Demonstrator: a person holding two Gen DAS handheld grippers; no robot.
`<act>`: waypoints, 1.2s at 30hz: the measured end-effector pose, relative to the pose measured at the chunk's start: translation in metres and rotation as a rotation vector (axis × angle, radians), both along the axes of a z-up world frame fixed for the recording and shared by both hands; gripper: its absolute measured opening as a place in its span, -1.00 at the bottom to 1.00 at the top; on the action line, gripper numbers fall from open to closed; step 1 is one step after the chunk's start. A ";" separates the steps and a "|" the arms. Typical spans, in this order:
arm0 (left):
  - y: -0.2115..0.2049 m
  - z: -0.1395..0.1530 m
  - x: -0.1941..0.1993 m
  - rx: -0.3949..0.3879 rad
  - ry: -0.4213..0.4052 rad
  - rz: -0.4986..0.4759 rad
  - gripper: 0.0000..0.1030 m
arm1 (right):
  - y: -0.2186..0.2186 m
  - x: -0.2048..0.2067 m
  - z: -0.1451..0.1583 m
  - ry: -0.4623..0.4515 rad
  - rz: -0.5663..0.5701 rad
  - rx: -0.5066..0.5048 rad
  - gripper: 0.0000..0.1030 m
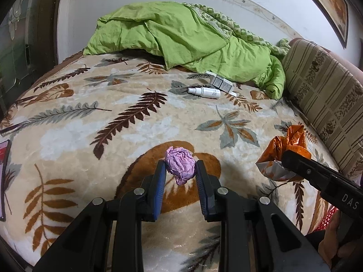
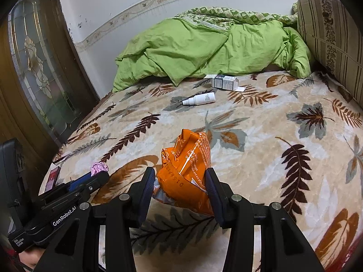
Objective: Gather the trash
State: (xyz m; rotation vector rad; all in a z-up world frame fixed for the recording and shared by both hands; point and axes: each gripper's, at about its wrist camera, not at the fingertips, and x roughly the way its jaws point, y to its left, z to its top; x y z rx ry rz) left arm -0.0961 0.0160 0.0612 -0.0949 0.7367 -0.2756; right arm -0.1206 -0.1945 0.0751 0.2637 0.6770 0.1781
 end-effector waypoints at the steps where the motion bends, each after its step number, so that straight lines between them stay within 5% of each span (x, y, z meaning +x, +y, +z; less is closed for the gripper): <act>1: -0.001 -0.001 0.001 0.000 0.001 -0.001 -0.51 | 0.001 0.000 0.000 0.001 0.000 0.000 -0.06; 36: -0.005 -0.004 0.002 0.006 0.010 -0.007 -0.51 | 0.001 -0.001 0.001 -0.006 -0.001 0.005 -0.06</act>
